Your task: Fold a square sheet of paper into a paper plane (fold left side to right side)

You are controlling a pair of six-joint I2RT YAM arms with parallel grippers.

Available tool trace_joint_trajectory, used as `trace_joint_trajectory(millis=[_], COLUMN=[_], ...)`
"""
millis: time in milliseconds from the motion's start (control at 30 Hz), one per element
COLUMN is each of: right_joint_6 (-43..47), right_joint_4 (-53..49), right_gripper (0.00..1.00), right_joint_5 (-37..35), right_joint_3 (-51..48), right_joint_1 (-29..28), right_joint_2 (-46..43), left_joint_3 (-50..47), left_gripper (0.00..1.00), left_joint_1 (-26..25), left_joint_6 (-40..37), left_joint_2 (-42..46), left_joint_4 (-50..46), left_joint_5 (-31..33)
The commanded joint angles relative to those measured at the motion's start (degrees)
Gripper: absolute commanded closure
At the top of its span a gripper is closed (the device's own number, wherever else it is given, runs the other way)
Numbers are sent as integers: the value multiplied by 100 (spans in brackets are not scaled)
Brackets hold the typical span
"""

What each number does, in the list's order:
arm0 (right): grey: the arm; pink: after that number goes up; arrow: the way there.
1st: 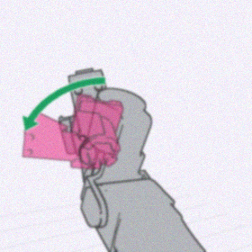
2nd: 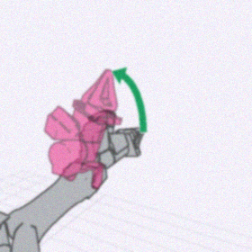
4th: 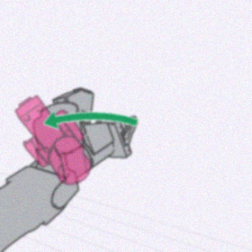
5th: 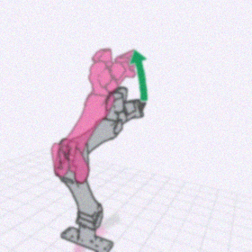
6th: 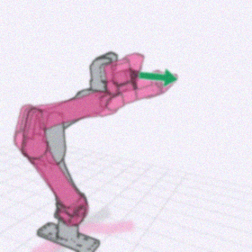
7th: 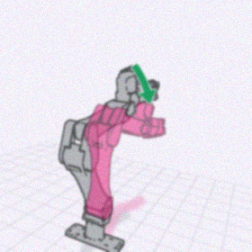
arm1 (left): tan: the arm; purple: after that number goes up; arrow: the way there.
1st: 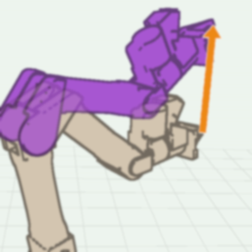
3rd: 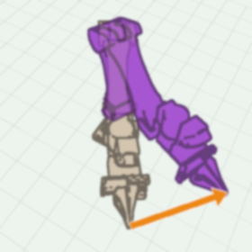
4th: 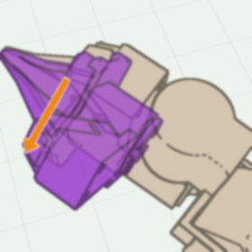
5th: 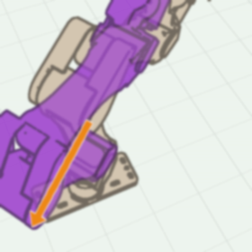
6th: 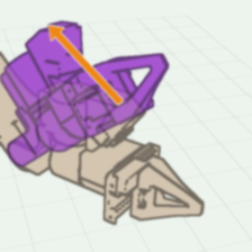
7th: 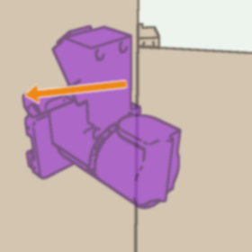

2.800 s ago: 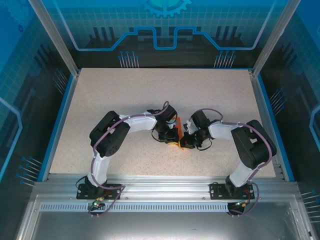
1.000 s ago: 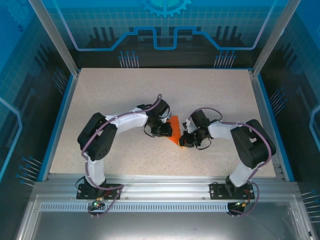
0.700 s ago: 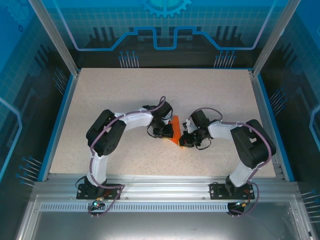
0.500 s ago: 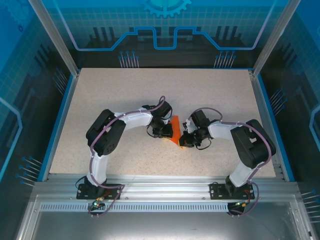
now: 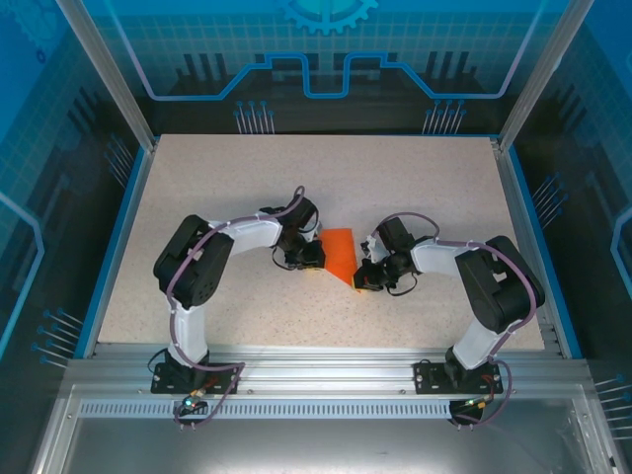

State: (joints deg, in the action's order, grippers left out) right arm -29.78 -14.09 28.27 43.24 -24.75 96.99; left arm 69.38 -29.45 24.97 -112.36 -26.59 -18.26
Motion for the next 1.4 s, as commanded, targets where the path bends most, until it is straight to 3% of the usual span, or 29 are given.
trace_joint_trajectory(millis=[0, 133, 300, 633, 1067, 1367], right_joint_6=[69, 50, 51, 34, -152, -273], right_joint_4=[-877, -883, -906, -901, -977, -837], right_gripper=[100, 100, 100, 100, 100, 100], right_joint_5=[-912, -891, -877, -828, -375, -312], right_joint_3=[-272, -230, -185, -160, 97, 567], right_joint_1=[40, 41, 41, 39, 15, -108], right_joint_2=[233, 210, 181, 163, -503, -172], left_joint_3=[-109, -35, 104, 824, 669, 629], left_gripper=[82, 82, 81, 81, 82, 82], left_joint_1=[372, 276, -204, -854, -876, -878], left_joint_6=[-272, -209, -67, 149, 212, 219], left_joint_2=[79, 555, 912, -239, -786, -780], left_joint_4=[-724, -732, -569, -245, -279, -268], left_joint_5=[962, 691, 441, -4, 457, 517])
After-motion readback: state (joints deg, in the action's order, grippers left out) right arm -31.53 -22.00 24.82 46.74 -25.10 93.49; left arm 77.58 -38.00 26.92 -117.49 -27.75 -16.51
